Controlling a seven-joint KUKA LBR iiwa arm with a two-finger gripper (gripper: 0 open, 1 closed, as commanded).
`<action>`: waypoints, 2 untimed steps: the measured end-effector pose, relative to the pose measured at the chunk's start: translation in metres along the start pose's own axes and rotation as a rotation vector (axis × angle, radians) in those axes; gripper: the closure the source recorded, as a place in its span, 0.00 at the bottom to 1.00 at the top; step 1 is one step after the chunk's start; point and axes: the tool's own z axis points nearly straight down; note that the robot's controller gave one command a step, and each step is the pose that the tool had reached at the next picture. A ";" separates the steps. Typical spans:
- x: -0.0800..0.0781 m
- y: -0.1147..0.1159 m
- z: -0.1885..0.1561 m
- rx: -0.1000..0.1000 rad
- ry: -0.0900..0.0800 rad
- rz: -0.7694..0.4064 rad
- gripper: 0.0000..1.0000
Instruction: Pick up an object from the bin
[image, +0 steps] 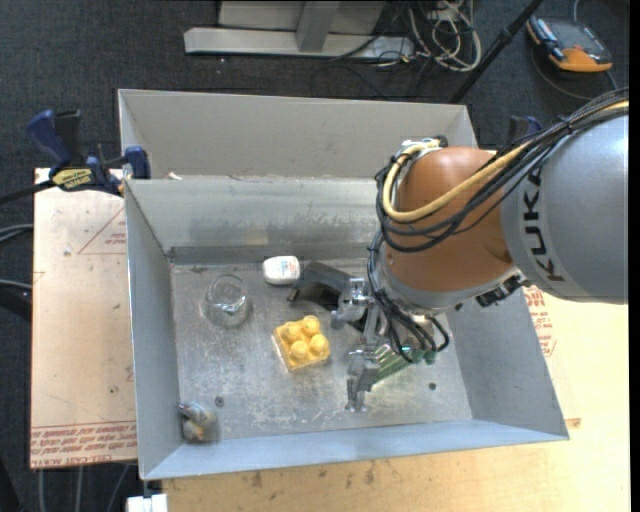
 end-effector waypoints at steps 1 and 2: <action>-0.002 0.000 -0.003 -0.001 -0.007 0.002 0.00; -0.031 -0.010 0.069 -0.002 -0.013 0.076 0.00</action>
Offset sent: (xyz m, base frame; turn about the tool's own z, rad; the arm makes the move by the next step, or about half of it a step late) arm 0.0530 -0.0204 -0.1397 0.1454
